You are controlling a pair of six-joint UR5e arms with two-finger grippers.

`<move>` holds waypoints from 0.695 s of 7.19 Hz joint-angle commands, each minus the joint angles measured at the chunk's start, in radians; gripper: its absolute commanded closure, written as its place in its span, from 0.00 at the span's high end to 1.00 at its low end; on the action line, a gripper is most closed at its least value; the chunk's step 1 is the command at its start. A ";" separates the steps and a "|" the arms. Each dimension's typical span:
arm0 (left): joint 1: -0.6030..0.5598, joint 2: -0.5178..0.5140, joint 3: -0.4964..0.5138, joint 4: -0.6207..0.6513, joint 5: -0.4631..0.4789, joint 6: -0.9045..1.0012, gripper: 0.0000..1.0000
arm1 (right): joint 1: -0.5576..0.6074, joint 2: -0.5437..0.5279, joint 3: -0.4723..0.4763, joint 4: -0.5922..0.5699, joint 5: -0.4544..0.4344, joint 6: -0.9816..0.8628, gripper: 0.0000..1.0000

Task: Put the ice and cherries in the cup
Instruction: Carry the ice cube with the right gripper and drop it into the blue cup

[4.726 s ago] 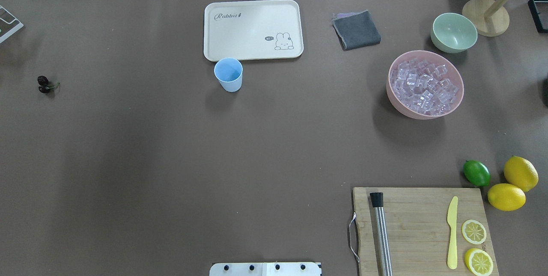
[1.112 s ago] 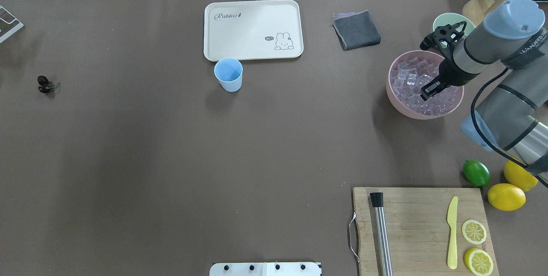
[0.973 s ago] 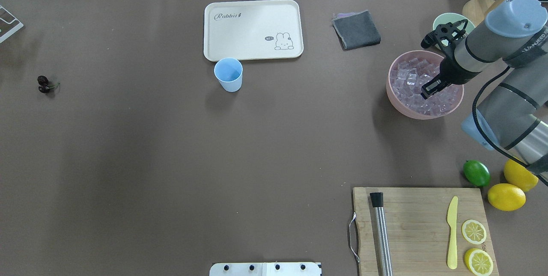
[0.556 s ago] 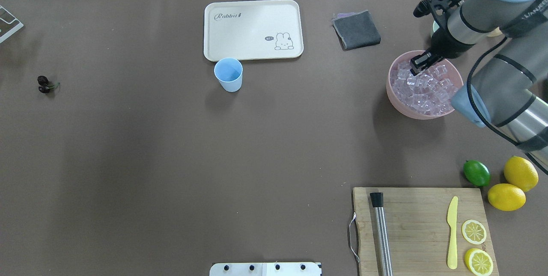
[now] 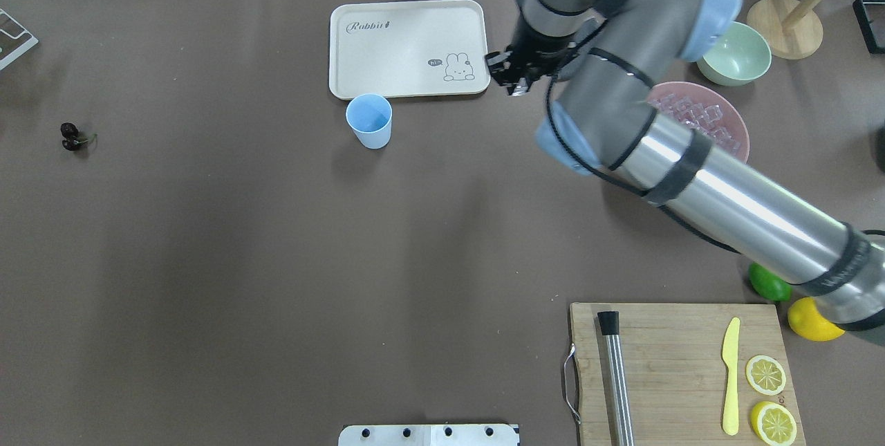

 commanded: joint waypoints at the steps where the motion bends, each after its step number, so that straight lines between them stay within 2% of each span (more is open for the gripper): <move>1: 0.005 0.002 0.007 -0.009 -0.001 0.000 0.98 | -0.109 0.155 -0.203 0.226 -0.090 0.224 0.00; 3: 0.010 0.000 0.042 -0.041 -0.001 0.000 0.98 | -0.148 0.213 -0.250 0.251 -0.155 0.248 0.00; 5: 0.014 0.000 0.056 -0.050 -0.001 0.000 0.98 | -0.160 0.229 -0.270 0.321 -0.164 0.326 0.00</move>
